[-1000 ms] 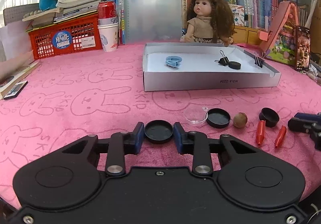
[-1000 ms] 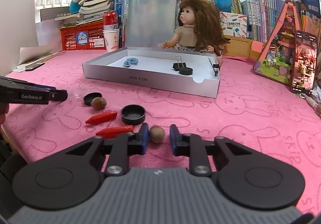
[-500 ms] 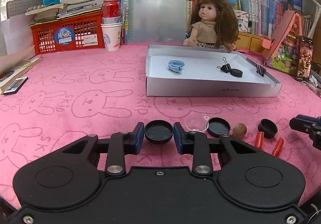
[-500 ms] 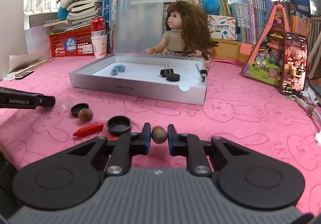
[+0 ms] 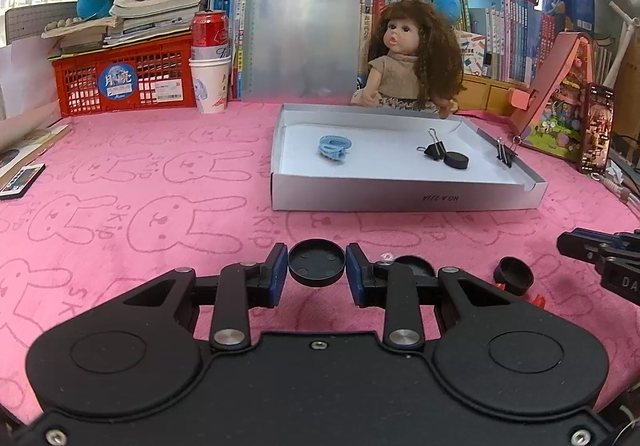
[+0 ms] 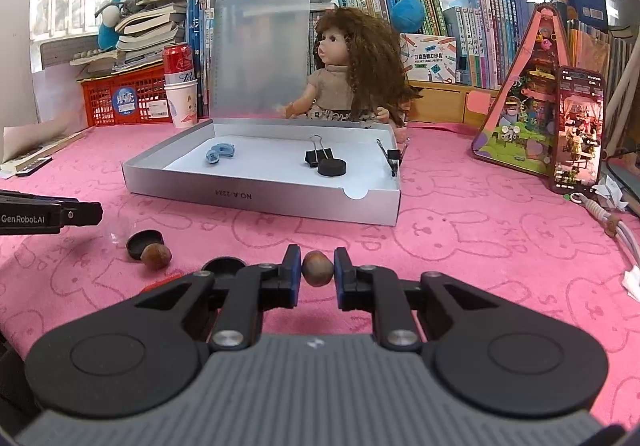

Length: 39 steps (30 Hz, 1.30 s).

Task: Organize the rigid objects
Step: 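Carry the black lid with the left tool while the right tool carries the nut to the tray, then lower and open the left tool releasing the lid while the right tool releases the nut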

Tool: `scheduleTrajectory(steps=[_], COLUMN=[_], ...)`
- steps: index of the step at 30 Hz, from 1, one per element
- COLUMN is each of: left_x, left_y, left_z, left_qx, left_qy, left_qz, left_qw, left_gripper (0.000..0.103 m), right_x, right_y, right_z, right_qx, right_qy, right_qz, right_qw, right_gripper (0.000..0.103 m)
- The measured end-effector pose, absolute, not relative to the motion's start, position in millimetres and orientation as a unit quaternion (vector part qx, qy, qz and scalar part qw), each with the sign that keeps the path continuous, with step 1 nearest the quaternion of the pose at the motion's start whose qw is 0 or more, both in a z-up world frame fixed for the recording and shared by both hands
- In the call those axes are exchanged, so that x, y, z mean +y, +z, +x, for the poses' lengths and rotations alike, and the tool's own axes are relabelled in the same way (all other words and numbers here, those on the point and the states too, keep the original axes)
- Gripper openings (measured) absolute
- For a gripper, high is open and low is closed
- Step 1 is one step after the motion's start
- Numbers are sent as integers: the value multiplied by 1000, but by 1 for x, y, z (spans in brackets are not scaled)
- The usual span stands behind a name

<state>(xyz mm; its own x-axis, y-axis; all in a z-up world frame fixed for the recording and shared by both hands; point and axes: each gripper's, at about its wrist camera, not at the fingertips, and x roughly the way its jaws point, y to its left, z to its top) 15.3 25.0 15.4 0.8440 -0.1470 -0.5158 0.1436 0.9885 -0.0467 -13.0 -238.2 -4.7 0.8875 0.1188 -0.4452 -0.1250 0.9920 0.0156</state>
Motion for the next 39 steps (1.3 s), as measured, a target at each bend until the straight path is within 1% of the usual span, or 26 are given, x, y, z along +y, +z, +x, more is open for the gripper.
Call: scheduleTrajectory(steps=[22, 31, 39], left_x=[-2, -10, -9], left_y=[35, 50, 49], left_z=[38, 69, 110], left_qx=[249, 236, 259], left_qy=[-114, -120, -116], left_qz=[-13, -15, -33], left_qw=[962, 964, 958], left_gripper=[30, 30, 30], right_x=[-226, -239, -245], right_y=[4, 22, 29], right_z=[18, 45, 80], right_qx=[234, 226, 229], right_qy=[61, 37, 25], right_qz=[18, 37, 41], right_qw=[970, 973, 972], right_gripper=[21, 21, 21])
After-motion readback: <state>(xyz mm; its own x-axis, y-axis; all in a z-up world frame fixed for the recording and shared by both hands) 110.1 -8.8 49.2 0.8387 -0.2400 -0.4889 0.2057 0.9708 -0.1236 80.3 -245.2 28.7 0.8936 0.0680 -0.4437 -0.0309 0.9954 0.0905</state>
